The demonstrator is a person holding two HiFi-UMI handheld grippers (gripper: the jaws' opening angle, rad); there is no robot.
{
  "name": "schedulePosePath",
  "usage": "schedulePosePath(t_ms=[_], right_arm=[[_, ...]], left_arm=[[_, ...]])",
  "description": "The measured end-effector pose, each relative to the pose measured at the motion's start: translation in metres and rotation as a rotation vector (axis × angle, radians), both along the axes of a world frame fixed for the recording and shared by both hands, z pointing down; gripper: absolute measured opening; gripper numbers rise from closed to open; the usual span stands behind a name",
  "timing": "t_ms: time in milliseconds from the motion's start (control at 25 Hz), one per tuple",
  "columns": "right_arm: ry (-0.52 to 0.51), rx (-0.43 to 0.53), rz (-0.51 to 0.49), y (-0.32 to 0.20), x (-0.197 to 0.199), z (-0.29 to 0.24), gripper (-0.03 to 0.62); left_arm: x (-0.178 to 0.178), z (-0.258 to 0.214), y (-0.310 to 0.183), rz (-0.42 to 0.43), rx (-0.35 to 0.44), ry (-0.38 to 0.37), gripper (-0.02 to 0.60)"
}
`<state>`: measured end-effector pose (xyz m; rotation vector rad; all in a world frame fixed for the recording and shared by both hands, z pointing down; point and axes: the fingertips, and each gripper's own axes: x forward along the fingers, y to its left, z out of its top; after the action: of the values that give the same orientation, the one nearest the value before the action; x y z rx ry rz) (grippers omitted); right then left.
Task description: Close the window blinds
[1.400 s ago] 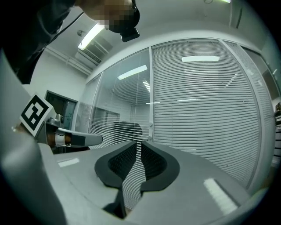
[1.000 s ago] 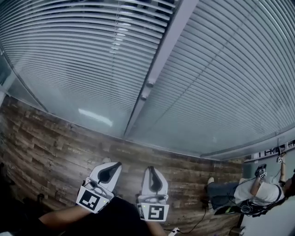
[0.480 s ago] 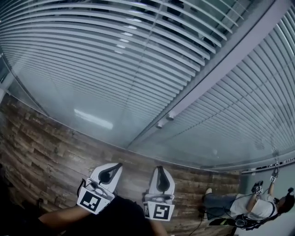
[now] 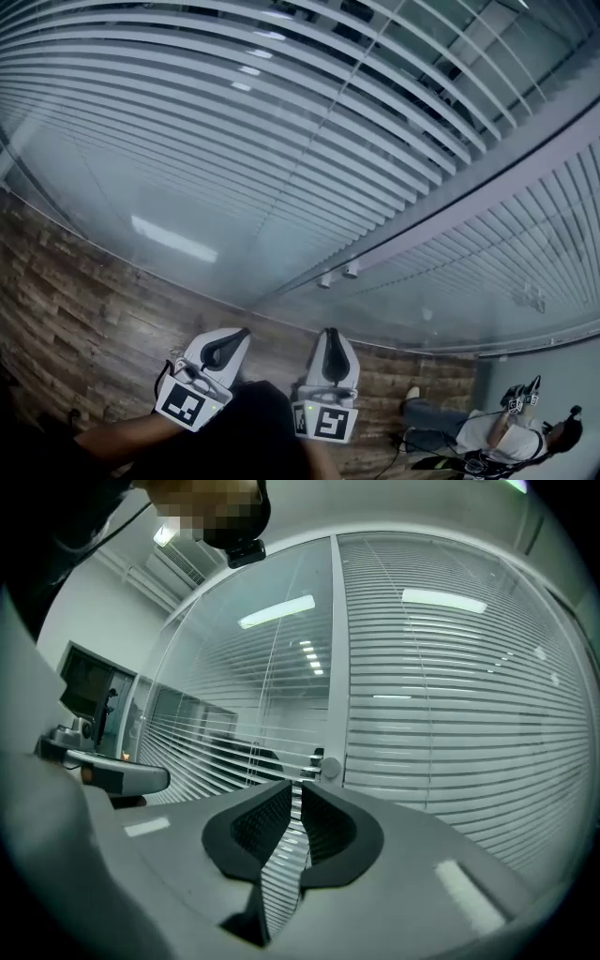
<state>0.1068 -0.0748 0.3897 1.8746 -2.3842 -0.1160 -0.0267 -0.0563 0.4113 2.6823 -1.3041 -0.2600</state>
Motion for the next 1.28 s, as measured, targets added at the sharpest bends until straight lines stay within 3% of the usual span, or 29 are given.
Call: schedulePosePath(t_ms=[400, 640, 920, 1120, 1280], right_arm=[[-0.047, -0.002, 0.011, -0.042, -0.009, 0.0, 0.066], [-0.039, -0.029, 0.071, -0.085, 0.018, 0.013, 0.127], [-0.066, -0.012, 0.095, -0.096, 0.011, 0.02, 0.15], [-0.046, -0.005, 0.105, -0.099, 0.012, 0.017, 0.132], [0.048, 0.009, 0.065, -0.1, 0.015, 0.004, 0.133]], left_arm=[[0.0, 0.012, -0.014, 0.024, 0.039, -0.027, -0.002], [0.022, 0.02, -0.049, 0.034, 0.038, -0.064, -0.002], [0.002, 0.033, -0.065, -0.002, 0.04, -0.07, -0.002], [0.005, 0.03, -0.073, 0.009, 0.043, -0.063, -0.002], [0.015, 0.02, -0.078, 0.016, 0.041, -0.049, -0.002]])
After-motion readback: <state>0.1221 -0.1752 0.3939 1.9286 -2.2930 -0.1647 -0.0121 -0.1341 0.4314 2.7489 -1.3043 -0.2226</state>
